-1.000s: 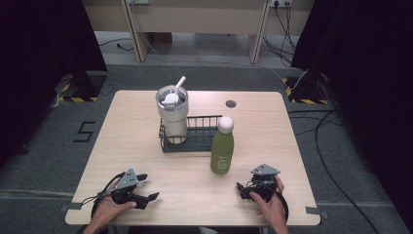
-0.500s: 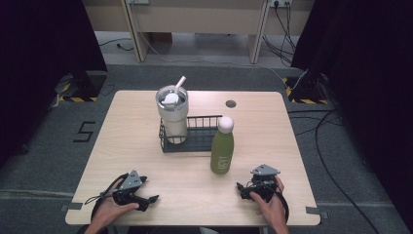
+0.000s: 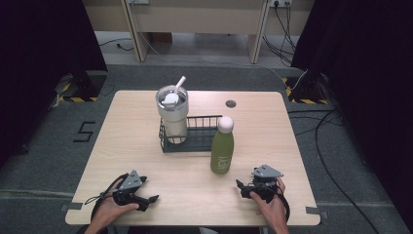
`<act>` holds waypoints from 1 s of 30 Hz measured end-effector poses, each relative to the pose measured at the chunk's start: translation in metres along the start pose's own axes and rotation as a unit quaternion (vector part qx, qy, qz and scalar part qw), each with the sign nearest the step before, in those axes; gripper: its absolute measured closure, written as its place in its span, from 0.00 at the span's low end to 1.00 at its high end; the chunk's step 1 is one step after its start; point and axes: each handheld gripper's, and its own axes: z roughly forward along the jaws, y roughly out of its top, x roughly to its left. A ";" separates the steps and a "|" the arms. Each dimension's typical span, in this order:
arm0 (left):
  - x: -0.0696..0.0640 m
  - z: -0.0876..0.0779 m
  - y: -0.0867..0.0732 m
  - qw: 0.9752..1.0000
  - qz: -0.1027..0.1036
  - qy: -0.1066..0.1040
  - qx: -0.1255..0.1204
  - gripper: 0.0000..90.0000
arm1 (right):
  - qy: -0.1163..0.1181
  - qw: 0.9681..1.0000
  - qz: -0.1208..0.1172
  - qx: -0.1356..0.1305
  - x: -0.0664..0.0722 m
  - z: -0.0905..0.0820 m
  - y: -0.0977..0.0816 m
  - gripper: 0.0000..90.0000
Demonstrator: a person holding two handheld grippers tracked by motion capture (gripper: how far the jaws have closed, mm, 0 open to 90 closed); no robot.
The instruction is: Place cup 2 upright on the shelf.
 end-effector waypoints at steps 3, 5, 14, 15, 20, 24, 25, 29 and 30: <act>0.000 0.000 0.000 1.000 0.001 0.000 0.001 0.15 | 0.013 1.000 -0.020 -0.021 0.004 -0.004 0.004 0.17; 0.000 0.000 0.000 1.000 0.000 0.000 0.001 0.15 | 0.020 0.999 -0.028 -0.037 0.006 -0.006 0.007 0.17; 0.000 0.000 0.000 1.000 0.000 -0.001 0.001 0.15 | 0.039 0.995 -0.046 -0.074 0.012 -0.006 0.018 0.17; 0.000 0.000 0.000 1.000 0.000 -0.001 0.001 0.15 | 0.039 0.995 -0.047 -0.076 0.012 -0.006 0.020 0.17; 0.000 0.000 0.000 1.000 0.000 -0.001 0.001 0.15 | 0.039 0.994 -0.051 -0.089 0.013 0.000 0.026 0.17; 0.000 0.000 0.000 1.000 0.000 -0.002 0.001 0.15 | 0.037 0.994 -0.060 -0.083 0.013 0.004 0.032 0.17; 0.000 0.000 0.000 1.000 0.000 -0.002 0.001 0.15 | 0.037 0.994 -0.060 -0.083 0.013 0.004 0.032 0.17; 0.000 0.000 0.000 1.000 0.000 -0.002 0.001 0.15 | 0.039 0.993 -0.063 -0.087 0.015 0.010 0.037 0.17; 0.000 0.000 0.000 1.000 0.000 -0.002 0.001 0.15 | 0.041 0.993 -0.062 -0.089 0.014 0.011 0.038 0.17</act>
